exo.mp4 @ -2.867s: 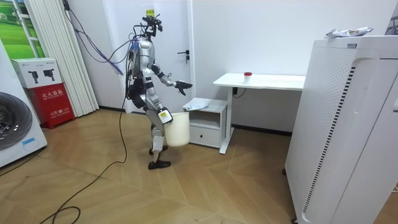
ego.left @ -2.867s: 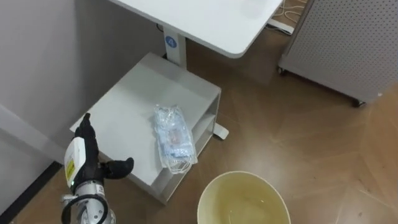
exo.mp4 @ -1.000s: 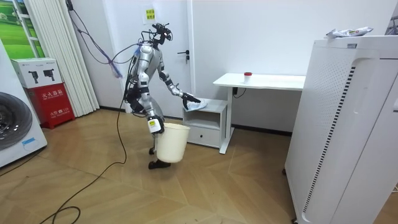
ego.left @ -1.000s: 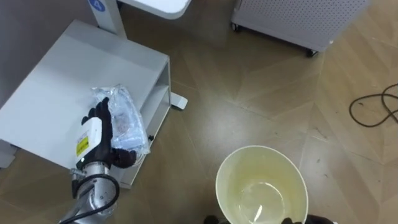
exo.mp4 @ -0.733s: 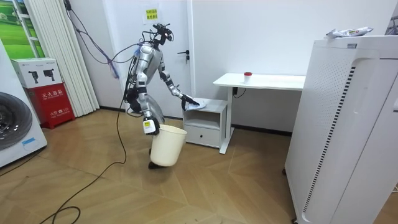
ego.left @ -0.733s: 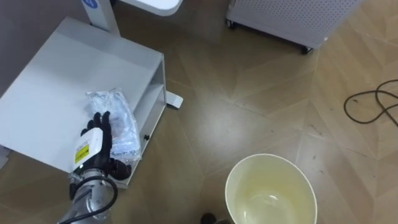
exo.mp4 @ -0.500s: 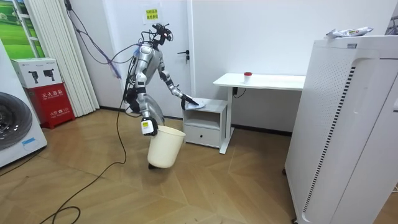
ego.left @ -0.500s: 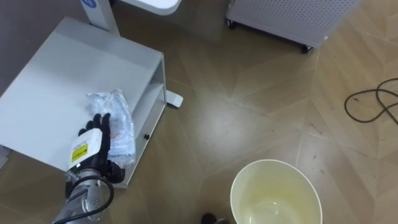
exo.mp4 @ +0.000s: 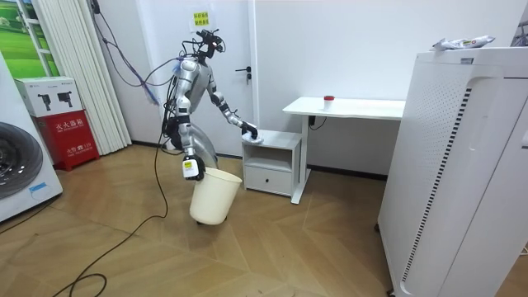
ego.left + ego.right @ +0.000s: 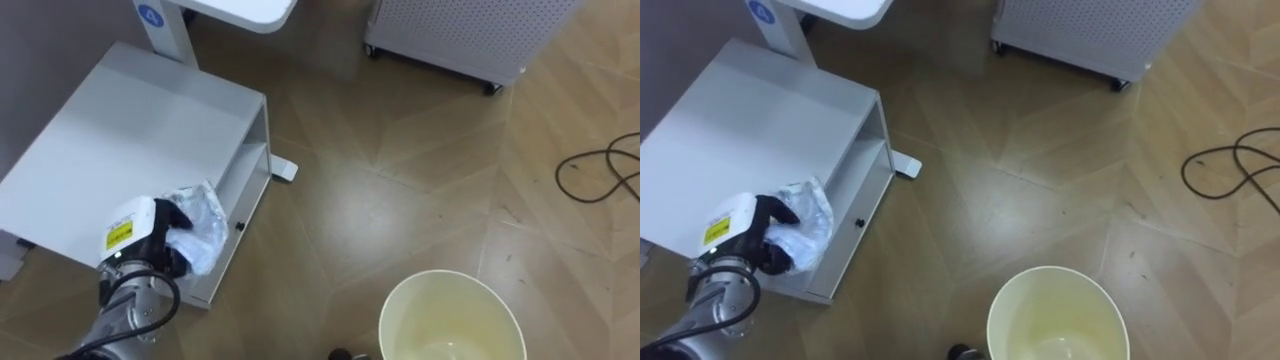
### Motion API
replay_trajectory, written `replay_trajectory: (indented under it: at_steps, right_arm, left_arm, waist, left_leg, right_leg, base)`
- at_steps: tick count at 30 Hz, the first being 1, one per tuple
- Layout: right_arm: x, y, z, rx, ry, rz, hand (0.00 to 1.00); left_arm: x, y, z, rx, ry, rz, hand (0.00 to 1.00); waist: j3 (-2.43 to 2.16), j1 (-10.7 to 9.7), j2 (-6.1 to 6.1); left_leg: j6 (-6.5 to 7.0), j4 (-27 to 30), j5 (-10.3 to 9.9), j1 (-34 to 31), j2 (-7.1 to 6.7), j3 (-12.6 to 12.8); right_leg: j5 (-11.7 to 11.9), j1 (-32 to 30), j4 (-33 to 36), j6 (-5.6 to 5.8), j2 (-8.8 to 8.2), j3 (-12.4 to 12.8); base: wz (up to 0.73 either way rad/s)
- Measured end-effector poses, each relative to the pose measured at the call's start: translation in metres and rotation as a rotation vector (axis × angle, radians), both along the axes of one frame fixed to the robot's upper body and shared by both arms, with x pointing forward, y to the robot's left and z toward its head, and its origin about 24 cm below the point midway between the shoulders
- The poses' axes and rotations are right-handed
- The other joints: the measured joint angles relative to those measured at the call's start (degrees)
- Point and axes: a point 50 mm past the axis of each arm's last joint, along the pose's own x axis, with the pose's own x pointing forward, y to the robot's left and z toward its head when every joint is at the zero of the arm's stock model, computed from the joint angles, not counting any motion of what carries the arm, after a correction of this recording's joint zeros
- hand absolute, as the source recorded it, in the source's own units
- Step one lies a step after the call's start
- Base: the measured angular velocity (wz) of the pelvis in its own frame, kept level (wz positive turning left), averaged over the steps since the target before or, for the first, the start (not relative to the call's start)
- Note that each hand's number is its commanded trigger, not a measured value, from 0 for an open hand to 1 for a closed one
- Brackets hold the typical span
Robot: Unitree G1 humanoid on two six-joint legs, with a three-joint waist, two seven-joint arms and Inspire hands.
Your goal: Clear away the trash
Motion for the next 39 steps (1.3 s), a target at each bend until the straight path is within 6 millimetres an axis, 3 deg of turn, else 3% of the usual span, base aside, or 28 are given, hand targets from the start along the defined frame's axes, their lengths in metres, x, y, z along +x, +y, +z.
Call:
replay_trajectory:
  at_steps: [8,12,18,21,27,32,37,39]
  right_arm:
    - [0.001,0.001,0.001,-0.01,-0.028,-0.019,1.0]
    - [0.011,0.007,0.004,-0.012,-0.067,-0.015,1.0]
    - [0.035,0.024,0.012,0.0,-0.144,0.02,1.0]
    - [0.049,0.035,0.02,0.008,-0.211,0.057,1.0]
    - [0.064,0.067,0.026,0.003,-0.269,0.219,1.0]
    - [0.075,0.087,0.033,0.005,-0.313,0.316,1.0]
    - [0.075,0.101,0.031,0.032,-0.308,0.379,1.0]
    - [0.074,0.106,0.03,0.038,-0.296,0.406,1.0]
  left_arm:
    - [-0.006,-0.016,-0.014,-0.095,0.037,-0.004,0.91]
    - [-0.003,-0.027,-0.012,-0.139,0.012,-0.04,0.89]
    - [0.003,-0.067,-0.005,-0.272,-0.061,-0.153,0.89]
    - [-0.004,-0.09,-0.01,-0.361,-0.053,-0.214,0.88]
    - [-0.025,-0.131,-0.026,-0.444,0.034,-0.36,0.88]
    - [-0.034,-0.152,-0.033,-0.472,0.115,-0.459,0.88]
    - [-0.046,-0.164,-0.04,-0.489,0.169,-0.521,0.87]
    - [-0.051,-0.167,-0.044,-0.49,0.202,-0.542,0.87]
  waist:
    - [0.27,1.1,-0.2]
    - [0.36,1.4,-0.29]
    - [0.34,3.3,-0.28]
    - [0.32,4.8,-0.25]
    - [0.22,4.8,-0.38]
    - [-0.07,5.2,-0.82]
    - [-0.97,5.8,-1.95]
    - [-1.07,5.8,-2.1]
  left_leg:
    - [0.0,-0.8,0.0,0.7,0.03,0.5]
    - [-0.01,-0.7,0.0,0.4,0.04,0.4]
    - [0.0,-1.2,0.0,0.6,-0.13,0.7]
    - [0.01,-2.1,0.0,1.7,-0.43,1.3]
    - [-0.08,-4.5,1.0,2.0,-1.21,1.1]
    - [-0.04,-3.9,1.0,1.9,-1.15,1.2]
    - [-0.04,-3.9,1.0,2.4,-1.19,1.2]
    - [-0.03,-4.0,1.0,3.2,-1.24,1.2]
  right_leg:
    - [0.2,0.4,-0.6,-0.13,0.05,0.3]
    - [0.1,0.1,-0.7,-0.16,0.13,0.2]
    - [0.2,0.2,-1.0,-0.12,0.04,0.4]
    - [0.1,0.6,-1.1,-0.07,-0.29,0.8]
    - [0.2,1.0,-2.8,-0.09,-1.03,-0.1]
    - [0.2,1.0,-2.9,-0.09,-1.39,-0.1]
    - [0.2,1.4,-2.8,-0.09,-1.27,-0.2]
    - [0.2,2.2,-2.9,-0.09,-1.25,-0.3]
  base:
    - [-0.03]
    - [0.0]
    - [0.0]
    - [-0.03]
    - [0.08]
    - [0.0]
    - [0.0]
    - [0.0]
